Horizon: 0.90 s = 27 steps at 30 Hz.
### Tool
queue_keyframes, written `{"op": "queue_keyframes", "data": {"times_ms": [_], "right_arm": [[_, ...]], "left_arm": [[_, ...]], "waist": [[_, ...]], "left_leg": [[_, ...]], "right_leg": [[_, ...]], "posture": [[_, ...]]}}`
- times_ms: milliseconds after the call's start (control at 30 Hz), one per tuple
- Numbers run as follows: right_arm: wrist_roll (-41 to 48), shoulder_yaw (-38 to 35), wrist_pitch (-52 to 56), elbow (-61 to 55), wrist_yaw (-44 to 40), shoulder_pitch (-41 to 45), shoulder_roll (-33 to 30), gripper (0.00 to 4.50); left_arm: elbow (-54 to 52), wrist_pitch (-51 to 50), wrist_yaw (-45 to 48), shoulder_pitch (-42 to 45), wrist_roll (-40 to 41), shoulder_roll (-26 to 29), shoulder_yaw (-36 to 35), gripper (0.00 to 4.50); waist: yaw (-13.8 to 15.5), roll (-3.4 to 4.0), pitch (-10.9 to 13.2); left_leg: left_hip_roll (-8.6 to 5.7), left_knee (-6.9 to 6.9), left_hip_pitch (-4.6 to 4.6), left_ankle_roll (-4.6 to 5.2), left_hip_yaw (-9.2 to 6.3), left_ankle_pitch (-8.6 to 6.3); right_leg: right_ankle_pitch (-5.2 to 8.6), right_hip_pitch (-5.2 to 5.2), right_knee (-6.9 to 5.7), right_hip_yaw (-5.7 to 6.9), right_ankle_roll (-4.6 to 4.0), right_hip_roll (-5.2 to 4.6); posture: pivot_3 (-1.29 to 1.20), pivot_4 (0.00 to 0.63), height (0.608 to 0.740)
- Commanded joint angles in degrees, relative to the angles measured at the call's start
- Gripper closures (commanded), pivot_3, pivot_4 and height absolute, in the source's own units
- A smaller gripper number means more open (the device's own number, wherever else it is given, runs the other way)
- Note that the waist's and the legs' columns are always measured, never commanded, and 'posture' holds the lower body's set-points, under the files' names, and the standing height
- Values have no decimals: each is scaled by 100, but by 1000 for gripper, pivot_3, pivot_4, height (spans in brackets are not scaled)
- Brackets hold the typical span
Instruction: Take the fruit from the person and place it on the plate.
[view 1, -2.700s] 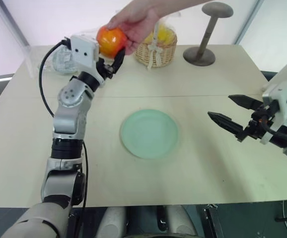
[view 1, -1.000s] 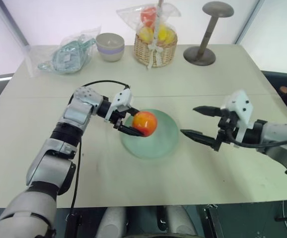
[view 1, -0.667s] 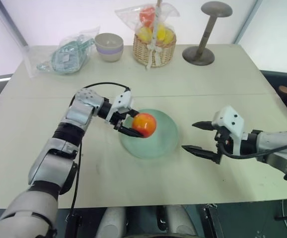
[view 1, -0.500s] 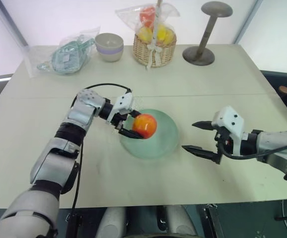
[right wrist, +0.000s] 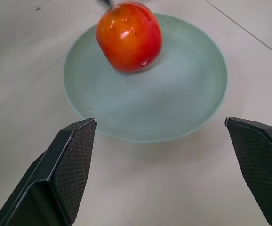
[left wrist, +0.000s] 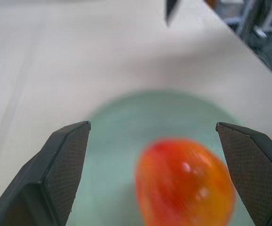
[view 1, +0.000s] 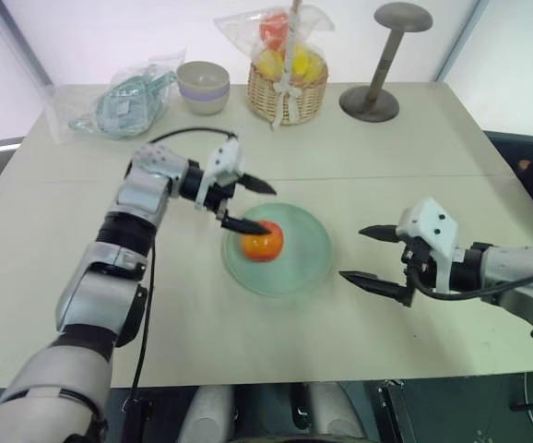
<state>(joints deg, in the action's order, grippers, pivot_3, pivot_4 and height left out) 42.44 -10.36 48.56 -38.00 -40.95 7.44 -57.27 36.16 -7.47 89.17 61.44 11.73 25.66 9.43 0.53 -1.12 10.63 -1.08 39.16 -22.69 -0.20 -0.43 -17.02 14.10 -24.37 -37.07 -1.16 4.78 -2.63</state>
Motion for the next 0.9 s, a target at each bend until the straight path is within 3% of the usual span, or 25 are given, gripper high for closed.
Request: {"op": "queue_keyframes", "data": {"times_ms": [33,367,600,900], "right_arm": [[67,-330,1,-195,-51,-45,-67,0],[45,-641,-62,-213,-333,-249,-237,0],[55,-730,-59,-143,-397,-143,-278,0],[121,-789,14,-84,-441,44,-310,0]], "left_arm": [[-731,-450,-118,122,327,435,-445,39],[-1923,-10,-190,-1218,114,2028,-648,39],[-2355,-32,-864,-1868,47,2322,-837,39],[-2712,-439,-1079,-2058,340,2347,-933,39]], "waist": [[-32,1,0],[-116,0,0],[-32,-1,0],[-9,-1,0]], "left_leg": [[0,0,0,0,0,0],[4,-1,8,-1,0,0],[2,2,6,0,0,0],[2,1,6,-1,0,0]], "right_leg": [[0,0,0,-1,0,0],[0,1,-8,-9,0,-8],[0,4,-2,-8,0,-16],[0,4,-3,-7,0,-14]], "posture": [[0,150,740],[0,150,740],[0,150,740],[0,150,740]]}}
